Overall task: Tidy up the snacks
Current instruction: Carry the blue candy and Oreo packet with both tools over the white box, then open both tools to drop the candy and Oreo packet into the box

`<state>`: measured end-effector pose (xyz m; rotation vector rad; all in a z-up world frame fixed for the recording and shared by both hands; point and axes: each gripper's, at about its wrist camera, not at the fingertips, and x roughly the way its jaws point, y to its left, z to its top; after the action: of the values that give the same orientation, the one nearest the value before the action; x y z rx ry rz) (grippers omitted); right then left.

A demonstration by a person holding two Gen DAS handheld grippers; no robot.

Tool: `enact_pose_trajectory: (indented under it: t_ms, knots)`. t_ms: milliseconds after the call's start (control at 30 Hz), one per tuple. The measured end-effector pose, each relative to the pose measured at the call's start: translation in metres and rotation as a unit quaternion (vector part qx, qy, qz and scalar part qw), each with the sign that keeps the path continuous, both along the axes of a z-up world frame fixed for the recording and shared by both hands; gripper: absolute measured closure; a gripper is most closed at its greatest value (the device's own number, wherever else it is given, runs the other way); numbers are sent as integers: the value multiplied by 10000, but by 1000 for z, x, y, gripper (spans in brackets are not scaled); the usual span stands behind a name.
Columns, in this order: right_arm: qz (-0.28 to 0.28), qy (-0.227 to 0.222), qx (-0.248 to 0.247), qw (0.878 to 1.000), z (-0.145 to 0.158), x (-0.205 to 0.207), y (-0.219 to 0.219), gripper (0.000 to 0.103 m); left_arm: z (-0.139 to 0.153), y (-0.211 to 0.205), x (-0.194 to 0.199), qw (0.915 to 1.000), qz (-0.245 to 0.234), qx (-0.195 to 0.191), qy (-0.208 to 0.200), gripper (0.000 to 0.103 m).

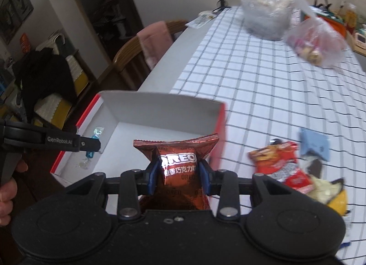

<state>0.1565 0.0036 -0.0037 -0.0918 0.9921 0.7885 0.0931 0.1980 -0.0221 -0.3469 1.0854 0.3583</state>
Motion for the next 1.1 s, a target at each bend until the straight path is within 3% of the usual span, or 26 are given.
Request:
enact_pose_trajectory:
  t_ms: [500,933,1100]
  knots:
    - [416,144,-547,9975,-49,-12,56,74,-58,22,1,9986,-199,69,495,91]
    - [396,230,-590,9972,-53,-17,50,64,-71,16,-1,9974,-440,29,574,91]
    - [304,172,-502,9981,-45,-19,43,58,-65,12,-8,9977,-505,36,458,83]
